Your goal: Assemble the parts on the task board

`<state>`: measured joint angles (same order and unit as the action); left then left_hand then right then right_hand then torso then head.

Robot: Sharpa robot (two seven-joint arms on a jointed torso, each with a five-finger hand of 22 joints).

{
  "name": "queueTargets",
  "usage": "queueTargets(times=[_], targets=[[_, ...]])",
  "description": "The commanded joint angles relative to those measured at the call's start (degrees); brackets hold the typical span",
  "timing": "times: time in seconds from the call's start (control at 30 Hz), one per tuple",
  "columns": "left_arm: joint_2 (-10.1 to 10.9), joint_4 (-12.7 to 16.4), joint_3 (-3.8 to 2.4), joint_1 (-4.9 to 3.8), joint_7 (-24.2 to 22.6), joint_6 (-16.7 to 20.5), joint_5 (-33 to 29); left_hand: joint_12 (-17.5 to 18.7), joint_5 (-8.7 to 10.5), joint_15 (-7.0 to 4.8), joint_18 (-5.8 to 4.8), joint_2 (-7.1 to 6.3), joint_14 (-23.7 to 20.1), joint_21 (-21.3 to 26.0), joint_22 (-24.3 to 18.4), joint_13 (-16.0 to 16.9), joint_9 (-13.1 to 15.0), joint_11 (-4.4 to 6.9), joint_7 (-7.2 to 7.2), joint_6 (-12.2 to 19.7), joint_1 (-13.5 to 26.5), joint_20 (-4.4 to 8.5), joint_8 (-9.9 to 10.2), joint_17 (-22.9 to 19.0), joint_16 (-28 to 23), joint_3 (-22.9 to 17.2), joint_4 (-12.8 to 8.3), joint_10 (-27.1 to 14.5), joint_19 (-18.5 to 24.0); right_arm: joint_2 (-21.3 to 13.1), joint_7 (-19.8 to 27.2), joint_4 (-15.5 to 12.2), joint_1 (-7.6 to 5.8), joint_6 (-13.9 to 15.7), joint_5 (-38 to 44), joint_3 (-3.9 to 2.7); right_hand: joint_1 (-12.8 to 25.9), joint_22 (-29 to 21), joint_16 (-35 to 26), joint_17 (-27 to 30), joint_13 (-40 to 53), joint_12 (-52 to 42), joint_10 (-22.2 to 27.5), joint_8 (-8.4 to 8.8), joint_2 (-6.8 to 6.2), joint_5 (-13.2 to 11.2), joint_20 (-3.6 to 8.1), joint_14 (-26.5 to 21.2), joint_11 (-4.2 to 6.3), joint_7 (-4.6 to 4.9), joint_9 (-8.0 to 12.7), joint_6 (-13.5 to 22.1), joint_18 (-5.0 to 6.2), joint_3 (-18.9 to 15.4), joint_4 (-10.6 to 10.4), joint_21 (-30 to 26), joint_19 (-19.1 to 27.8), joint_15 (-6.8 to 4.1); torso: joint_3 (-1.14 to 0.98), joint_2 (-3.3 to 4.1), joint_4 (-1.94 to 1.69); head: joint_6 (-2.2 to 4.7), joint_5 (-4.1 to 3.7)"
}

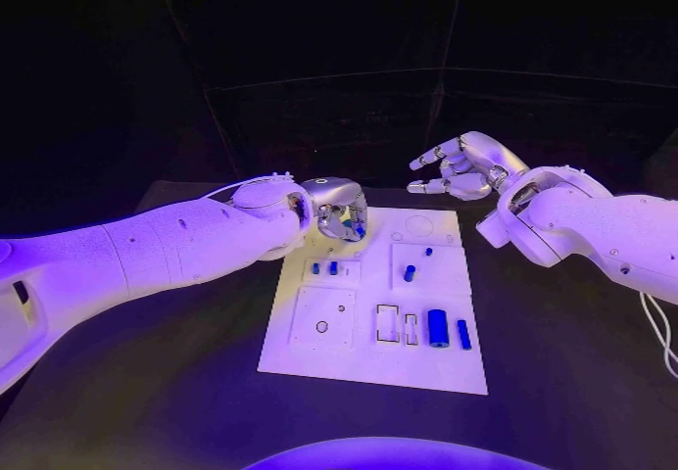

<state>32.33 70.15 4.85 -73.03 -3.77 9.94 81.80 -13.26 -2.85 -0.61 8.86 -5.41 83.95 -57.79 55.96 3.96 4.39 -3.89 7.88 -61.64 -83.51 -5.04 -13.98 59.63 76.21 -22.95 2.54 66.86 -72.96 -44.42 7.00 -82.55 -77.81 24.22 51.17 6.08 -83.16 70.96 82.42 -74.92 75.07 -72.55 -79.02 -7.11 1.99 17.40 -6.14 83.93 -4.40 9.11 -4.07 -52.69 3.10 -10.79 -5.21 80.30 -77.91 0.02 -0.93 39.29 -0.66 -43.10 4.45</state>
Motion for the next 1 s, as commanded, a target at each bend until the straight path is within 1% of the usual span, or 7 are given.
queueTargets(times=[0.03, 0.13, 0.23, 0.43, 0.67, 0.9, 1.0], targets=[[1.67, 1.11, -0.31, -0.18, 0.26, -0.30, -2.57, 0.32, -0.02, -0.20, -0.85, 0.23, 0.47, -0.41, 0.08, 0.02, 0.04, 0.06, -0.10, -0.42, 0.49, -0.12, 0.42, -0.11, -0.18, -0.35, -0.05, 0.41, -0.42, -0.06, 0.29, 0.05, -0.11, -0.32, 0.12, -0.04, 0.10, 0.06, -0.28, -1.44, 0.01, -0.07, -0.20, -0.26, 0.68, -0.29, 0.14, 3.08, 0.44, -0.07, 0.04, -0.01, 1.16, -0.44, -0.02, -0.15, 0.19, -0.34, -0.03, -0.02, -0.16, 0.01, 0.15], [3.33, 1.61, -0.46, -0.23, 0.88, -1.50, -3.12, 0.43, -0.02, -0.20, -0.86, 0.12, 0.46, -0.43, 0.12, 0.02, 0.04, 0.05, -0.10, -0.48, 0.58, -0.13, 0.48, -0.27, -0.24, -0.42, -0.10, 0.49, -0.41, -0.11, 0.26, 0.09, -0.11, -0.34, 0.12, -0.04, 0.10, 0.06, -0.28, -1.44, 0.01, -0.07, -0.20, -0.26, 0.68, -0.29, 0.14, 3.08, 0.44, -0.07, 0.04, -0.01, 1.16, -0.44, -0.02, -0.15, 0.19, -0.34, -0.04, -0.03, -0.29, -0.07, 0.11], [4.63, 1.82, -0.50, -0.24, 1.42, -2.59, -3.37, 0.54, -0.02, -0.19, -0.86, 0.02, 0.45, -0.46, 0.17, 0.03, 0.03, 0.05, -0.11, -0.54, 0.71, -0.13, 0.54, -0.39, -0.27, -0.46, -0.11, 0.57, -0.40, -0.11, 0.23, 0.15, -0.11, -0.38, 0.12, -0.04, 0.10, 0.06, -0.28, -1.44, 0.01, -0.07, -0.20, -0.26, 0.68, -0.29, 0.14, 3.08, 0.44, -0.07, 0.04, -0.01, 1.16, -0.44, -0.02, -0.15, 0.19, -0.34, -0.03, -0.02, -0.22, -0.07, 0.24], [6.05, 1.84, -0.41, -0.13, 1.77, -4.24, -3.55, 0.88, -0.01, -0.18, -0.85, -0.48, 0.39, -0.41, 0.20, 0.03, 0.01, 0.06, -0.16, -0.63, 1.14, -0.15, 0.76, -0.71, -0.38, -0.47, -0.16, 0.78, -0.30, -0.12, 0.20, 0.19, -0.11, -0.44, 0.12, -0.04, 0.10, 0.06, -0.28, -1.44, 0.01, -0.07, -0.20, -0.26, 0.68, -0.29, 0.14, 3.08, 0.44, -0.07, 0.04, -0.01, 1.16, -0.44, -0.02, -0.15, 0.19, -0.34, 0.05, 0.02, -0.22, -0.11, 0.34], [5.82, 0.83, -0.12, 0.26, 1.83, -4.29, -2.98, 1.02, -0.01, -0.18, -0.83, -0.68, 0.36, -0.34, 0.16, 0.03, -0.01, 0.08, -0.17, -0.64, 1.19, -0.15, 0.87, -0.83, -0.42, -0.51, -0.26, 0.84, -0.23, -0.01, 0.13, 0.24, -0.10, -0.50, 0.12, -0.03, 0.10, 0.06, -0.28, -1.44, 0.01, -0.07, -0.20, -0.26, 0.68, -0.29, 0.14, 3.08, 0.44, -0.07, 0.04, -0.01, 1.16, -0.44, -0.02, -0.15, 0.19, -0.34, -0.01, 0.00, -0.04, -0.15, 0.47], [5.07, -0.37, 0.29, 0.49, 2.12, -4.41, -2.73, 1.05, -0.01, -0.19, -0.81, -0.71, 0.34, -0.27, 0.10, 0.04, -0.01, 0.07, -0.17, -0.65, 1.21, -0.15, 0.89, -0.95, -0.47, -0.53, -0.27, 0.87, -0.18, 0.12, 0.09, 0.29, -0.09, -0.53, 0.12, -0.03, 0.10, 0.06, -0.28, -1.44, 0.01, -0.07, -0.20, -0.26, 0.68, -0.29, 0.14, 3.08, 0.44, -0.07, 0.04, -0.01, 1.16, -0.44, -0.02, -0.15, 0.19, -0.34, -0.02, 0.03, -0.12, -0.09, 0.50], [4.69, -0.87, 0.35, 0.62, 2.25, -4.63, -2.71, 1.05, -0.01, -0.19, -0.81, -0.71, 0.34, -0.27, 0.10, 0.04, -0.01, 0.07, -0.17, -0.65, 1.21, -0.15, 0.89, -0.95, -0.47, -0.53, -0.27, 0.87, -0.18, 0.23, 0.10, 0.31, -0.09, -0.55, 0.12, -0.03, 0.10, 0.06, -0.28, -1.44, 0.01, -0.07, -0.20, -0.26, 0.68, -0.29, 0.14, 3.08, 0.44, -0.07, 0.04, -0.01, 1.16, -0.44, -0.02, -0.15, 0.19, -0.34, 0.00, 0.02, -0.06, -0.12, 0.58]])
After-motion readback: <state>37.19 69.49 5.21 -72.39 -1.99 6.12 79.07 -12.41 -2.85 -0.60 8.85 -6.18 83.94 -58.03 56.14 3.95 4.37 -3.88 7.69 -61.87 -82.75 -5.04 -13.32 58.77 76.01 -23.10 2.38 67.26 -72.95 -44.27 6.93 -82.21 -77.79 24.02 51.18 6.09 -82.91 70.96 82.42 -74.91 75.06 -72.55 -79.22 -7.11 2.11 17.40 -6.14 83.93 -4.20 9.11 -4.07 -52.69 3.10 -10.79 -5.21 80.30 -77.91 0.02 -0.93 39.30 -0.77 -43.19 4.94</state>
